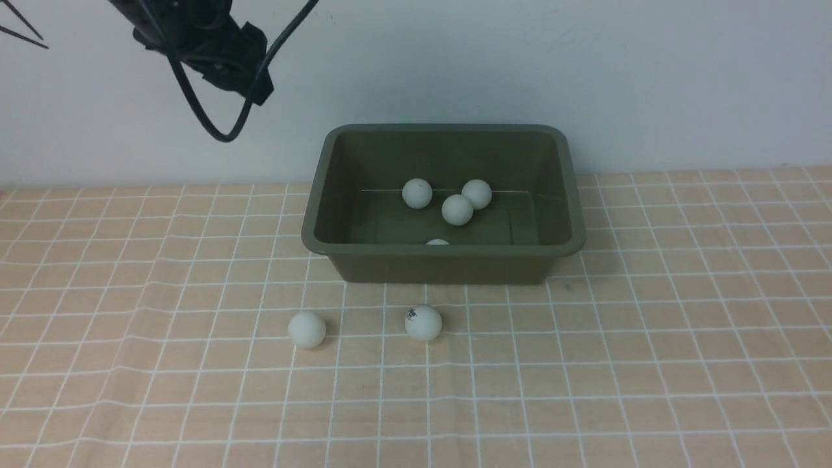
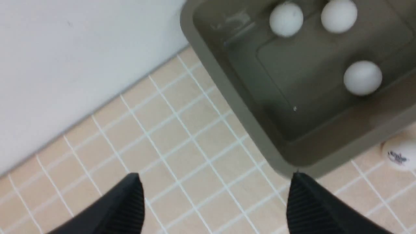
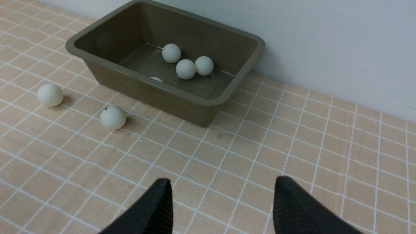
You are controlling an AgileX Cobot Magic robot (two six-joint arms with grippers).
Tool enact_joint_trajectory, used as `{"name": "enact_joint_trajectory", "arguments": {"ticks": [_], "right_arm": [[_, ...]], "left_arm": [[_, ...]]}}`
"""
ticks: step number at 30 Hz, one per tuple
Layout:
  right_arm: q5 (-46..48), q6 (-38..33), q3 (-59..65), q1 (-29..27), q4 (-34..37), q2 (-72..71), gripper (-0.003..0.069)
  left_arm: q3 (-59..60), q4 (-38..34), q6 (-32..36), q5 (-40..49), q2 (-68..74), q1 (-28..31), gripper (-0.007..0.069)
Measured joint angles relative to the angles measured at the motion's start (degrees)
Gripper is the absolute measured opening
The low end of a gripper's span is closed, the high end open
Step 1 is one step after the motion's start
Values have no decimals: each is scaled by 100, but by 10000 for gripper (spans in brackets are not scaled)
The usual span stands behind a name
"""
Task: Put the table tennis balls into the box on the light coffee tablecloth.
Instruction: 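Reach for and grasp a ping pong ball on the table beside the basket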
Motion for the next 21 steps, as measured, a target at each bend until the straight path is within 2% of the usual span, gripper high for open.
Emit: {"name": "enact_joint_trajectory", "arguments": {"ticks": [5, 9, 13, 17, 20, 21], "right_arm": [[0, 0, 0, 0, 0, 0, 390], [0, 0, 0, 0, 0, 0, 390], [0, 0, 0, 0, 0, 0, 390], [22, 0, 0, 0, 0, 0, 390], [90, 0, 0, 0, 0, 0, 390], [113, 0, 0, 0, 0, 0, 390]], "left_arm": [[935, -94, 156, -5, -379, 0, 367], [1711, -94, 826, -5, -889, 0, 303], [2043, -230, 1372, 0, -1252, 0, 288], [2288, -706, 1500, -18, -1358, 0, 287], [2521, -809, 1700, -18, -1324, -6, 287], [2641, -809, 1975, -22, -1283, -6, 287]]}}
